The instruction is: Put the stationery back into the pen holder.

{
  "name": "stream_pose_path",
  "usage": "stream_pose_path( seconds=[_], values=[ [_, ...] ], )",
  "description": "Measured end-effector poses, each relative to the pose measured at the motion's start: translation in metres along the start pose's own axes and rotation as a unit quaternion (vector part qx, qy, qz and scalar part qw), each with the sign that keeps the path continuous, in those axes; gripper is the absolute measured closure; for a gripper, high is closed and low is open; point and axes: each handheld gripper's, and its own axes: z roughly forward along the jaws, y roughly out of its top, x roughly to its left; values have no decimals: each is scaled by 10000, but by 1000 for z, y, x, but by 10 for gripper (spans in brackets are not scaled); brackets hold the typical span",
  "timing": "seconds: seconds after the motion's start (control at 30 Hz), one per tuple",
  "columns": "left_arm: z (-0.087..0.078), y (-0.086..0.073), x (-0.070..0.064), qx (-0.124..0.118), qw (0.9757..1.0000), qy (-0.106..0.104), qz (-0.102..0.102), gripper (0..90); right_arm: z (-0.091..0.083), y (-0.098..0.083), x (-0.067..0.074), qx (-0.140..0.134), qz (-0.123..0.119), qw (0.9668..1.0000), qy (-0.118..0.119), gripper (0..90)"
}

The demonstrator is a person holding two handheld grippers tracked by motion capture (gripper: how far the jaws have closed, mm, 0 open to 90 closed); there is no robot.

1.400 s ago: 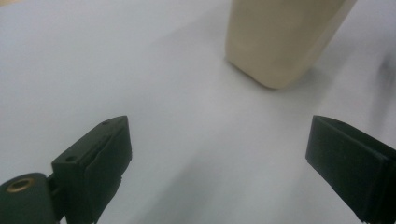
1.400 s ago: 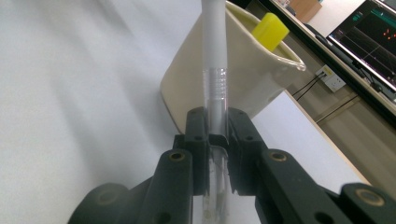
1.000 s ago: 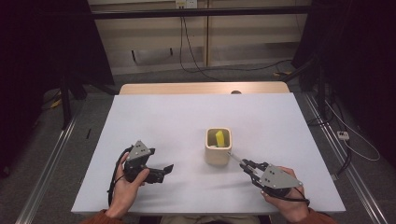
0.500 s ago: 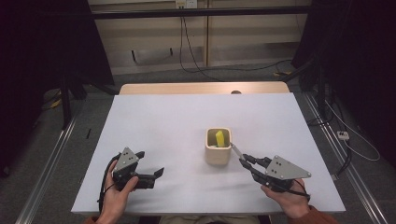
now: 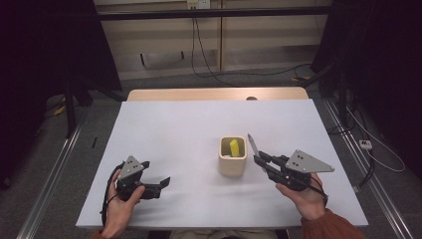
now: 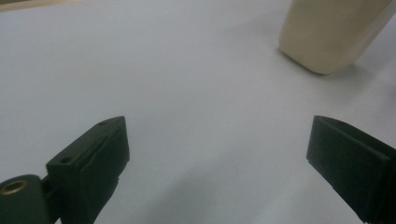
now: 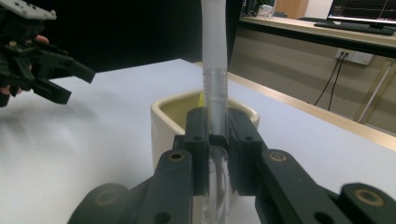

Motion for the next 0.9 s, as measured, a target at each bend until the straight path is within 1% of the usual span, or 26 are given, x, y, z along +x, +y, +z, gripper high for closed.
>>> stream_pose_path(
  seconds=[0.07,0.13,0.17,0.23,0.3,0.33,0.4,0.43,0.5,0.57,0.6,0.7,0.83,0.9],
  values=[
    [0,-1,1,-70,10000,-58,5,57,2,3,-1,-4,80,10000,-7,806],
    [0,-1,0,-46,10000,-3,24,56,4,5,-3,-41,163,9999,-2,805],
    [0,-1,1,-26,9999,-4,97,57,5,7,-4,-53,194,9998,-8,805],
    [2,-2,-1,4,10000,-15,-11,57,6,9,-6,-87,283,9996,-12,806],
    [3,-3,-1,41,10000,-6,-50,57,7,10,-8,-122,339,9993,-23,806],
    [4,-3,-1,49,9999,-44,-102,57,8,11,-9,-121,387,9992,-31,805],
    [5,-3,-1,71,10000,-11,-58,57,9,11,-11,-112,490,9987,-4,805],
    [6,-3,-2,61,9999,-36,-107,58,10,12,-12,-125,510,9986,-10,805],
    [5,-3,-1,32,10000,-42,-81,58,11,13,-14,-157,624,9979,15,805],
    [6,-3,-1,-22,9999,-52,-114,57,12,15,-15,-178,671,9976,24,805],
    [6,-3,0,-5,9999,-49,-105,57,14,17,-16,-216,705,9973,6,805],
    [8,-3,-1,-5,9999,-76,-146,57,17,21,-18,-296,767,9966,45,805],
    [9,-3,-1,19,9999,-110,-113,60,22,29,-21,-414,916,9949,95,805],
    [8,-3,-1,19,10000,-81,-54,60,25,34,-23,-491,937,9943,96,805]
  ],
)
